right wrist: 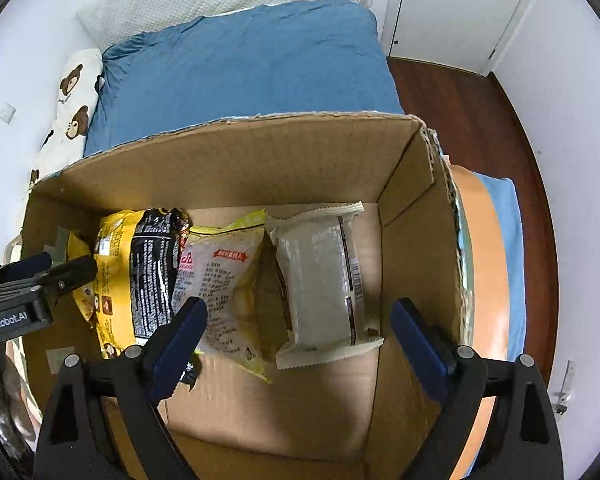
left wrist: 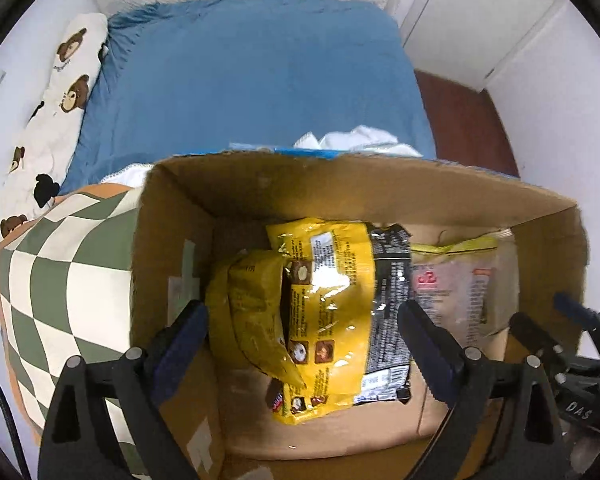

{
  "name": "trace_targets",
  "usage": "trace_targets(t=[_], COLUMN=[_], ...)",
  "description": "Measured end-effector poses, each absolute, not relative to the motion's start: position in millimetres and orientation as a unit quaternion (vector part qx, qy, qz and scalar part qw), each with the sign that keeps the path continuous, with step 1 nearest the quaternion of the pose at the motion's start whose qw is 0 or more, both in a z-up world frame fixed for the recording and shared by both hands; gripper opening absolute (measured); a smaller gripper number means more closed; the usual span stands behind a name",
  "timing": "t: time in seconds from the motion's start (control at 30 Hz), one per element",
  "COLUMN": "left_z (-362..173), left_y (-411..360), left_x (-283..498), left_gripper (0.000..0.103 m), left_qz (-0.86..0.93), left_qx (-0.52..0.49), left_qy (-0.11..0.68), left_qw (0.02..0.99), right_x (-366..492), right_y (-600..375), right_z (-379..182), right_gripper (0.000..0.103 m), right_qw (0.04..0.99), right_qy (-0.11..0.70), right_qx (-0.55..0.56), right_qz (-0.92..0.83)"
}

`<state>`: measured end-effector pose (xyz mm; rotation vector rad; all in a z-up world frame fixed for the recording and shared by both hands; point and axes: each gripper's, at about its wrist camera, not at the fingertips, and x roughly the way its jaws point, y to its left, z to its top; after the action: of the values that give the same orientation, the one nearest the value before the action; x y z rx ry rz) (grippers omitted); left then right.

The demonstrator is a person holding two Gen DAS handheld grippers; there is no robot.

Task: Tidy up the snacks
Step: 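Lower both held snacks into the box and open both tools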

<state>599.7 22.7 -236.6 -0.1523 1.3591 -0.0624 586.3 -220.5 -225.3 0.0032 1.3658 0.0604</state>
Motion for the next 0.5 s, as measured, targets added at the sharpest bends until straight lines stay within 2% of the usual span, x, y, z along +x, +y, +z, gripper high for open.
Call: trace_targets(t=[0.5], left_z=[-173.0], left_y=[10.8], left_x=[487.0], left_gripper=[0.096], left_qz=[-0.019], left_qx=[-0.050], left_qy=[0.520], left_qw=[0.852], right_x=[501.4], right_y=[-207.9], right_z=[-170.0], right_gripper=[0.095], right_qw=[0.827], right_qy=[0.560], right_qx=[0.006], right_qz=[0.044])
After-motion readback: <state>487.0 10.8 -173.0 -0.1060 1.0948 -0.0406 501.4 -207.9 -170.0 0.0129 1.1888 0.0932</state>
